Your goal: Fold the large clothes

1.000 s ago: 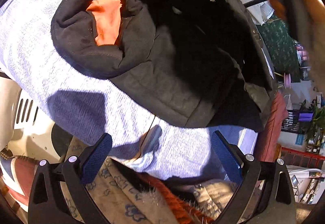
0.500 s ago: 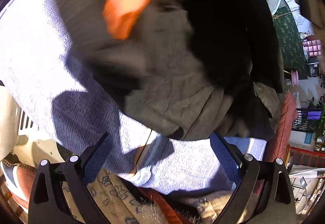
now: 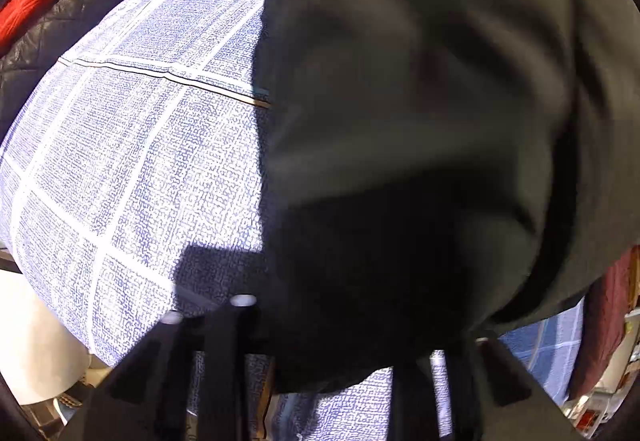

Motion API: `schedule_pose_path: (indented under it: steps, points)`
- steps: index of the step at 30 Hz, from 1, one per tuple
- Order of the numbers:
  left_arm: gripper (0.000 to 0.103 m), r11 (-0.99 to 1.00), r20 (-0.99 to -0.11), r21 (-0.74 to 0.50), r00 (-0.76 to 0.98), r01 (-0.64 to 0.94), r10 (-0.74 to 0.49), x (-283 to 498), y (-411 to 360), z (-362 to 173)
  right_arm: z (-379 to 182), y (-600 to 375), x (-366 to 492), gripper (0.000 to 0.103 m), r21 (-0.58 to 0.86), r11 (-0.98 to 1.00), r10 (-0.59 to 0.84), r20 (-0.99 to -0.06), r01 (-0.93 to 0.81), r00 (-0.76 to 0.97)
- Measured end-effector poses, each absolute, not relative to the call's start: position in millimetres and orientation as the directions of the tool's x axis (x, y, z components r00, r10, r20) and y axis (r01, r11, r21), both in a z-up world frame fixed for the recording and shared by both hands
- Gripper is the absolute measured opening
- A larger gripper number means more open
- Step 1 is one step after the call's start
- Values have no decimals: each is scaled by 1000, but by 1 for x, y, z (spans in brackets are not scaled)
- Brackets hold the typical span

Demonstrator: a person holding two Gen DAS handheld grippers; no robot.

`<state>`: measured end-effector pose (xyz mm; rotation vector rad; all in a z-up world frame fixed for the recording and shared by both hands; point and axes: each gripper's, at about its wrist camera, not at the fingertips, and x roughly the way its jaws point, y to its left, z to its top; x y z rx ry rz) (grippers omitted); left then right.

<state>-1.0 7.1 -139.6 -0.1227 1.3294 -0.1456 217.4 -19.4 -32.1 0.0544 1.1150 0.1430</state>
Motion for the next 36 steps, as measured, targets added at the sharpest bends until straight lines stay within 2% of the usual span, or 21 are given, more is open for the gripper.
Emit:
schedule_pose_path:
  steps: [4, 9, 11, 15, 16, 18, 19, 20, 21, 22, 23, 26, 28, 29, 31, 34, 35, 36]
  points:
    - [7, 978, -939, -209, 274, 22, -207, 7, 21, -117, -2, -44, 190, 7, 161, 985, 169, -854, -59, 492]
    - [5, 946, -836, -323, 473, -15, -278, 22, 65, -27, 66, -65, 135, 5, 137, 987, 155, -757, -78, 634]
    - [5, 951, -795, -308, 544, 22, -270, 29, 70, 13, 98, -69, 112, 0, 112, 990, 141, -706, -87, 694]
    - [4, 958, -677, -255, 683, 129, -272, 33, 77, 106, 196, -81, 47, 0, 30, 993, 118, -490, -118, 864]
    - [4, 959, -654, -236, 703, 159, -278, 36, 75, 125, 219, -86, 35, 0, 6, 994, 96, -464, -105, 881]
    - [4, 961, -633, -206, 724, 185, -275, 39, 65, 147, 228, -93, 34, 0, 20, 990, 131, -522, -141, 843]
    - [4, 958, -633, -213, 720, 191, -284, 37, 64, 150, 221, -98, 36, 1, 37, 989, 138, -558, -142, 819]
    - [4, 953, -635, -226, 711, 201, -301, 41, 63, 149, 213, -101, 35, 5, 32, 994, 105, -561, -105, 821]
    - [4, 953, -645, -222, 701, 207, -303, 45, 59, 146, 197, -106, 31, 15, 29, 998, 58, -565, -51, 823]
    - [4, 952, -658, -223, 689, 208, -304, 43, 54, 139, 173, -110, 32, 68, 45, 999, 48, -600, -26, 799]
    - [4, 949, -670, -240, 672, 205, -314, 42, 53, 130, 151, -113, 30, 94, 57, 998, 48, -635, -15, 771]
    - [4, 951, -708, -255, 637, 173, -305, 44, 63, 103, 71, -112, 31, 94, 23, 1000, 17, -743, 1, 669]
    - [4, 952, -718, -260, 627, 160, -302, 44, 73, 94, 21, -95, 32, 94, -148, 988, -88, -776, -45, 624]
    - [4, 952, -721, -262, 625, 156, -300, 45, 78, 93, -7, -81, 32, 94, -275, 956, -155, -771, -103, 618]
    - [4, 953, -723, -264, 624, 147, -296, 46, 85, 92, -46, -53, 30, 93, -420, 875, -186, -748, -238, 637]
    - [4, 951, -723, -279, 623, 131, -298, 49, 91, 93, -85, -22, 37, 91, -572, 734, -197, -696, -367, 690]
    - [4, 951, -725, -282, 622, 124, -296, 49, 92, 92, -87, -16, 41, 86, -611, 698, -210, -673, -374, 709]
    - [4, 952, -726, -284, 622, 117, -293, 50, 93, 91, -89, -7, 49, 85, -641, 666, -204, -648, -381, 734]
